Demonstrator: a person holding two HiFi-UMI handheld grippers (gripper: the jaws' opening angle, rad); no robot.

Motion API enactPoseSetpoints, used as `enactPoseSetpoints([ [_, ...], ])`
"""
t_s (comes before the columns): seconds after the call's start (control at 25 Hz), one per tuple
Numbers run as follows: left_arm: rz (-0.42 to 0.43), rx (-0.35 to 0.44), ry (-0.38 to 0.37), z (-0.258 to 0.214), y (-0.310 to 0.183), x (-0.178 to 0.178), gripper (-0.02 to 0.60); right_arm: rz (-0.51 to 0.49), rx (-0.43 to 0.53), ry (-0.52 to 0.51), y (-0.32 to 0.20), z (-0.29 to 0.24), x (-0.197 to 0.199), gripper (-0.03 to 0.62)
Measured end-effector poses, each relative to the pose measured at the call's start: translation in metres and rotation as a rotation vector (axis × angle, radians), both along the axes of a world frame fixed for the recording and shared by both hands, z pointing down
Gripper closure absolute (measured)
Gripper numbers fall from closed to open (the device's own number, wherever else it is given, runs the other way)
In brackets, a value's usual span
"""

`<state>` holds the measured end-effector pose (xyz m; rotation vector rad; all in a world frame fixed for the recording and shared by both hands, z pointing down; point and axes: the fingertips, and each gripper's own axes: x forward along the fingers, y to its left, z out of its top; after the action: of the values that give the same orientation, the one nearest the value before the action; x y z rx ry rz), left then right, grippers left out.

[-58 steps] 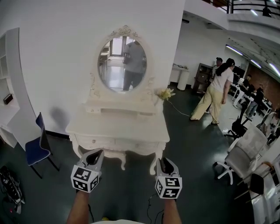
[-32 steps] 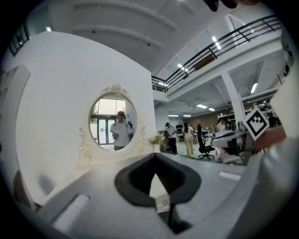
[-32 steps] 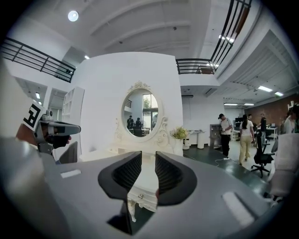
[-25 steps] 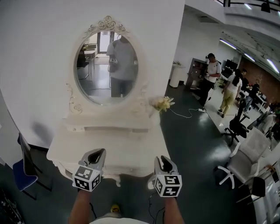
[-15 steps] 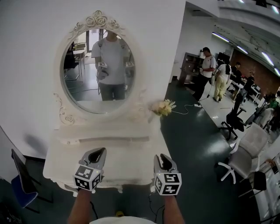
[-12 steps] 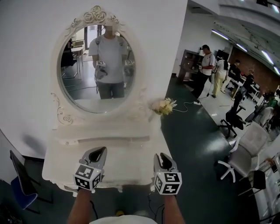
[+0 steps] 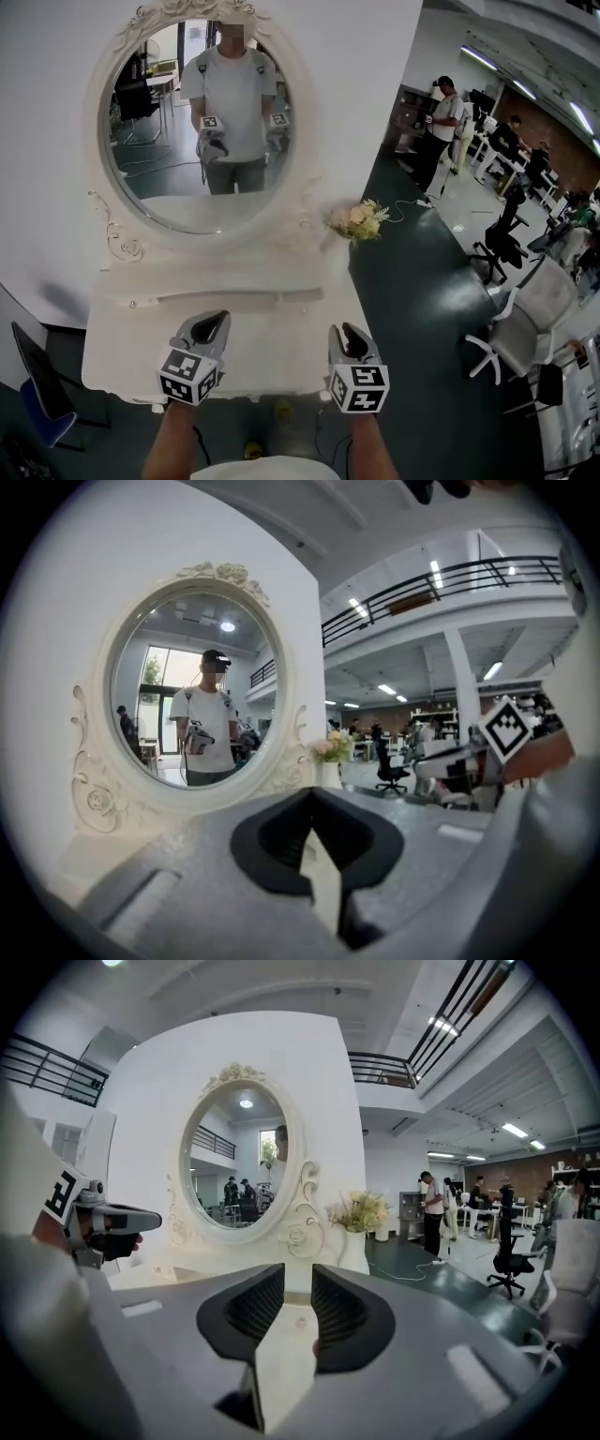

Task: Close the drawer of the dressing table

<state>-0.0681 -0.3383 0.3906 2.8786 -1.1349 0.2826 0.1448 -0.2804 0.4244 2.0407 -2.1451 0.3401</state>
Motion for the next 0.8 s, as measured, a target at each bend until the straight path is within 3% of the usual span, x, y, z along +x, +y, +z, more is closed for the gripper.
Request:
enactPoseSetpoints([
  [0.48, -0.027, -0.088, -0.036, 0.049, -0.081, 0.027, 0.583, -0.060, -0.085, -0.025, -0.093, 0.050, 0.017, 0.517],
  [0.8, -0.034, -0.161, -0.066, 0.096, -0.100, 0.033, 0.583, -0.083, -0.153, -0.055, -0.115, 0.098, 0.017, 0.517],
])
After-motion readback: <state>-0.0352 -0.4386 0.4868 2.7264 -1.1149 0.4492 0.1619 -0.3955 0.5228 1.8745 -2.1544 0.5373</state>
